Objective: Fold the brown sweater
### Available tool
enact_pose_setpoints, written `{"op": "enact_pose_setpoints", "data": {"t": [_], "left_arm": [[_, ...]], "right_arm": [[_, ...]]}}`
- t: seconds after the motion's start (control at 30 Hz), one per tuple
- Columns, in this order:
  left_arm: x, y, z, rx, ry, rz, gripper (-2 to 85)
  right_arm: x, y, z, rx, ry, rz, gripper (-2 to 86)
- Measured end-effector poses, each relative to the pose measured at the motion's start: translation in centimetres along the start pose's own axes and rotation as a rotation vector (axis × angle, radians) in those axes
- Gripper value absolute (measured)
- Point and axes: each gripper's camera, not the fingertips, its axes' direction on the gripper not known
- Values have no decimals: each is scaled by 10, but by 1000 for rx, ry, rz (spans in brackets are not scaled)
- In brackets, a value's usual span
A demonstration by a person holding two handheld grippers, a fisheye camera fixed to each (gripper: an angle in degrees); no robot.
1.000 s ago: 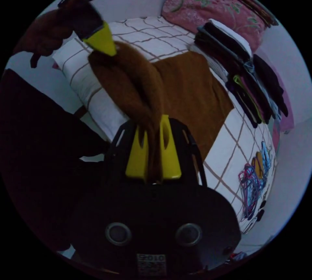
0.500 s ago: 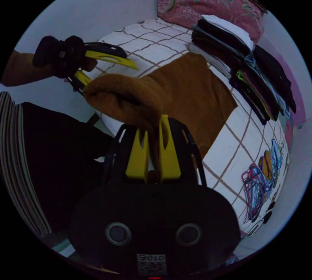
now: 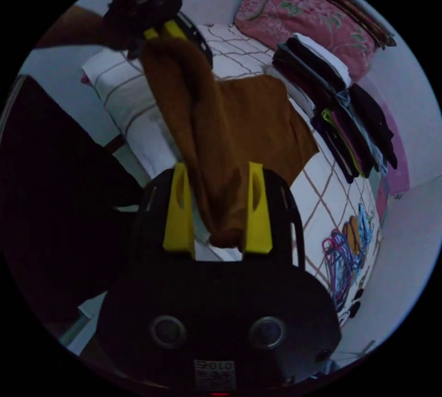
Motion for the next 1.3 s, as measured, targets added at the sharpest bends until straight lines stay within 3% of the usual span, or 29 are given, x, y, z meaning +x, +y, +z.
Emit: {"op": "enact_pose_setpoints", "data": {"t": [0.47,0.73,0.93,1.17,1.3], "left_arm": [[-38,-37,-22,-38,113,-70,0],[-58,-40,-31,-51,99,-61,2],[-86,-28,-53,1,99,-146,4],[-105,-18,-96,68,97,-217,3],[-103,-5,-100,79,172,-268,3]], "right_arm": [[-5,-34,17,-64,172,23,183],[44,-101,-1,66,190,-52,42],[97,-155,-39,61,-64,-56,23],[120,-220,-90,41,-50,-164,19],[121,-254,-100,-26,-150,-208,19]]}}
